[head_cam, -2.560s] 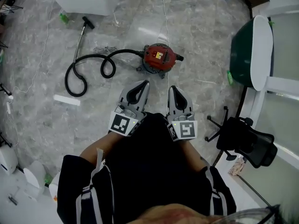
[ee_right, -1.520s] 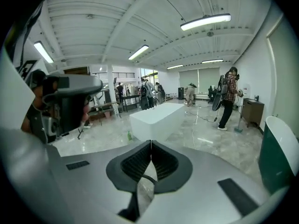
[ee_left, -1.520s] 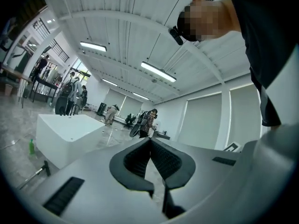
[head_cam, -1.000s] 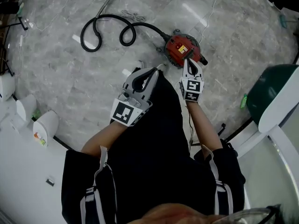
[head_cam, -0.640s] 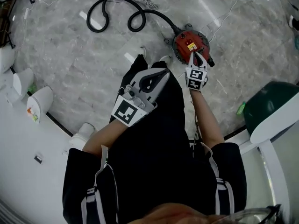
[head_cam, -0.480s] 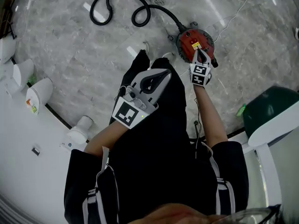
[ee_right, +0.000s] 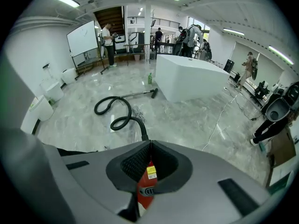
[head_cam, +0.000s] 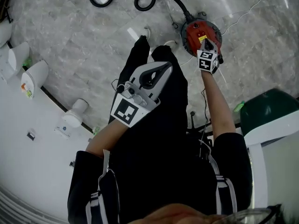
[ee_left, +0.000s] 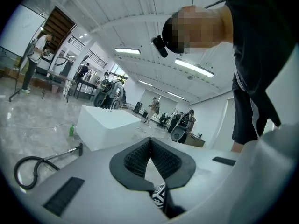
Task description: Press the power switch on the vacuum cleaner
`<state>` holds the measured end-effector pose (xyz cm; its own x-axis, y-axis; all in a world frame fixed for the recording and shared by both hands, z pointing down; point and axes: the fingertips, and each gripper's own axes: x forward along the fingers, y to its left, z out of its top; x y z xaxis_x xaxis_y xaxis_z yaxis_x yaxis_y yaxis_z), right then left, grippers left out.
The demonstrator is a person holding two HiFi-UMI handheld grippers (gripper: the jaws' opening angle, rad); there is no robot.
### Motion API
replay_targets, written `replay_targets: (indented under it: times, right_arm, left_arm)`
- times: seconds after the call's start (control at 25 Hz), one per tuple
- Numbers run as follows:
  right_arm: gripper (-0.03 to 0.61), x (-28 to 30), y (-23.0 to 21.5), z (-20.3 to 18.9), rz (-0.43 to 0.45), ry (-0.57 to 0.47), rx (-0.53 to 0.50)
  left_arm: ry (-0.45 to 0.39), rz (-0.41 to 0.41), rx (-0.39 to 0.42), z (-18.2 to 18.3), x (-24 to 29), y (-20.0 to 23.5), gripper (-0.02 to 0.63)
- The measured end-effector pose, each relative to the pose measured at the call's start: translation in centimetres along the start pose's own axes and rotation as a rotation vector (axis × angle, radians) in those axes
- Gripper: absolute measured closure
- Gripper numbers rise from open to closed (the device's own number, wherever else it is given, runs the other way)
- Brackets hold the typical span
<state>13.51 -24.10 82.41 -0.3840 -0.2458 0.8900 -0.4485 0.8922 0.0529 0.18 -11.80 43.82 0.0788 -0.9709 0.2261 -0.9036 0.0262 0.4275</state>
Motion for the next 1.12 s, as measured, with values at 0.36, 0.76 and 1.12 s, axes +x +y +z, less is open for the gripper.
replay_targets:
  times: [0.36,0.76,1.12]
  right_arm:
    - [0.561,7.4,-2.4,-5.5,-0.01,0.147,0.073]
    - [0.561,15.0,-2.6,-9.1,0.062,0.295,0.149]
    - [0.562,16.4,-2.6,-10.1,0.031,0.279,0.097]
  left_arm:
    - [0.029,0.053,-0.042,-1.5,0.5,2.4,0.595]
    - [0.059,0.119,-0.096,-4.9,1.8,6.0,0.595]
    - [0.079,0.145,-0.139,-6.8,2.2,6.9,0.595]
